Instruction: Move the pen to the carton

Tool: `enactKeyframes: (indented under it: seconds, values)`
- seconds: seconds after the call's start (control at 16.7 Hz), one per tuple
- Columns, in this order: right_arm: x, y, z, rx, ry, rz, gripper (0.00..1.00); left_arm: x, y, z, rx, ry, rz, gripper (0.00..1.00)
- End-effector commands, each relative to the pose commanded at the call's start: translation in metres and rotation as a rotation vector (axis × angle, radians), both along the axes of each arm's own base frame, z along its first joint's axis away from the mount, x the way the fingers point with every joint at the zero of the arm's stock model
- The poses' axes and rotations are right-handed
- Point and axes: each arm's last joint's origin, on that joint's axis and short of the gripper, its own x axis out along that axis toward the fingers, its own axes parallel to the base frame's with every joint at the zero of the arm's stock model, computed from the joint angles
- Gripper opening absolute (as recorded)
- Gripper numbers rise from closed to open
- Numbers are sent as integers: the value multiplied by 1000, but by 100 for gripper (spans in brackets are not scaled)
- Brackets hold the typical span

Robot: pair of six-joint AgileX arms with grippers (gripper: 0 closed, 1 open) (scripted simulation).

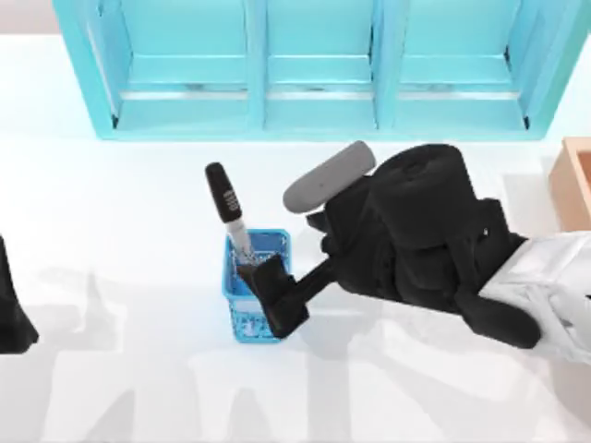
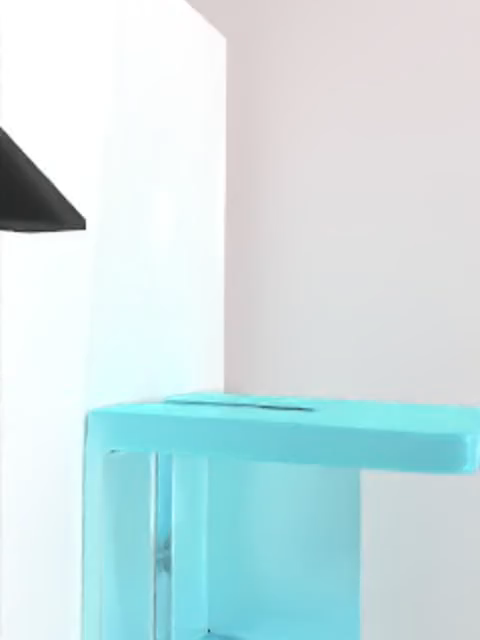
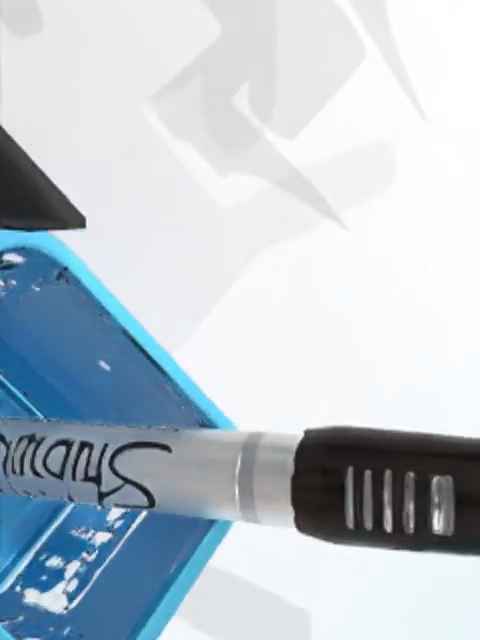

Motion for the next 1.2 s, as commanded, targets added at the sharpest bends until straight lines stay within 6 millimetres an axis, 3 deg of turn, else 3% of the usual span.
enactKeyframes:
  seconds: [0.42, 0.72, 1.2]
  values:
    - [37, 51, -47, -11, 10, 0, 100, 0, 0, 0, 0, 0, 0, 100]
    - [39, 55, -50, -8, 7, 0, 100, 0, 0, 0, 0, 0, 0, 100]
    - [39, 55, -50, -8, 7, 0, 40, 0, 0, 0, 0, 0, 0, 100]
